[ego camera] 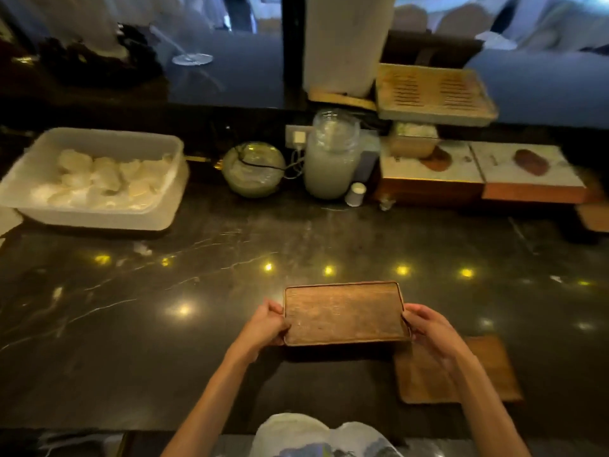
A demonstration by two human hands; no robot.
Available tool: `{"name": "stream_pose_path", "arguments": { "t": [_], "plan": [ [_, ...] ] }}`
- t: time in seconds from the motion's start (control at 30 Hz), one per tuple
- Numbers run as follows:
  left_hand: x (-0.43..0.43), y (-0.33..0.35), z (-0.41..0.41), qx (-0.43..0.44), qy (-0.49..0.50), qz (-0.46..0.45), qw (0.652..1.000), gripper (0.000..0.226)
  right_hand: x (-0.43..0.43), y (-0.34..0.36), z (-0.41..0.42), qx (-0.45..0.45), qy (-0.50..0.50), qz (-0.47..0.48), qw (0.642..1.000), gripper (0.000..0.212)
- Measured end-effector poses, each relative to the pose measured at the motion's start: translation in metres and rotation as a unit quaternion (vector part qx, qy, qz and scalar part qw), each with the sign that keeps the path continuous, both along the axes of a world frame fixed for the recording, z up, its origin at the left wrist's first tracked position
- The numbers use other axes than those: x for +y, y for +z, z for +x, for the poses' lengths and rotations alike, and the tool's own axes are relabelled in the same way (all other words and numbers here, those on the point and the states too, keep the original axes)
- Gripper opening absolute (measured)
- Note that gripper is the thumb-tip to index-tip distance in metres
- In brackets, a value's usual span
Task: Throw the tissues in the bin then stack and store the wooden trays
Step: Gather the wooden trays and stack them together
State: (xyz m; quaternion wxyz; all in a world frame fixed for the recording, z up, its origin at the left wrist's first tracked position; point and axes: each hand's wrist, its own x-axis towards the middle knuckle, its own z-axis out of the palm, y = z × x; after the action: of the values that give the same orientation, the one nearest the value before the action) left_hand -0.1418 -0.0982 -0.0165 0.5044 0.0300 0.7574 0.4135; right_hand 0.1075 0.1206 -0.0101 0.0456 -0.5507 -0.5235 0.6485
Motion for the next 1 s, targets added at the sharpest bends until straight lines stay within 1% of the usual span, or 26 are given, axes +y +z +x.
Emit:
{"name": "stream_pose_path", "arguments": {
  "t": [0.07,0.17,0.33,0.43,0.57,0.67,0.73,0.9,1.0],
  "plan": [
    [0.032,0.002,0.040,-0.006,-0.014,0.014,1.000,0.023,0.019,-0.005,0.045,-0.033,-0.021,0.045,0.998,0.020],
    [0.073,-0.002,0.101,0.019,-0.044,-0.003,0.999,0.025,0.041,-0.016,0.104,-0.077,-0.032,0.090,0.992,0.023],
    [0.119,-0.011,0.184,0.020,-0.079,-0.031,0.996,0.021,0.080,-0.020,0.182,-0.095,-0.045,0.089,0.990,0.023],
    [0.133,-0.021,0.218,0.036,-0.080,-0.059,0.994,0.022,0.097,-0.028,0.215,-0.096,-0.021,0.097,0.990,0.026],
    [0.141,-0.030,0.239,0.139,-0.093,-0.098,0.981,0.021,0.106,-0.042,0.237,-0.100,0.015,0.111,0.989,0.026],
    [0.138,-0.033,0.247,0.179,-0.088,-0.114,0.973,0.027,0.106,-0.049,0.245,-0.098,0.039,0.110,0.988,0.028],
    [0.133,-0.035,0.250,0.188,-0.083,-0.124,0.971,0.030,0.103,-0.054,0.248,-0.099,0.058,0.116,0.987,0.029],
    [0.121,-0.040,0.256,0.199,-0.074,-0.162,0.964,0.022,0.096,-0.054,0.246,-0.128,0.101,0.159,0.974,0.028],
    [0.119,-0.042,0.257,0.206,-0.069,-0.164,0.962,0.022,0.095,-0.053,0.245,-0.129,0.109,0.158,0.973,0.027]
  ]
}}
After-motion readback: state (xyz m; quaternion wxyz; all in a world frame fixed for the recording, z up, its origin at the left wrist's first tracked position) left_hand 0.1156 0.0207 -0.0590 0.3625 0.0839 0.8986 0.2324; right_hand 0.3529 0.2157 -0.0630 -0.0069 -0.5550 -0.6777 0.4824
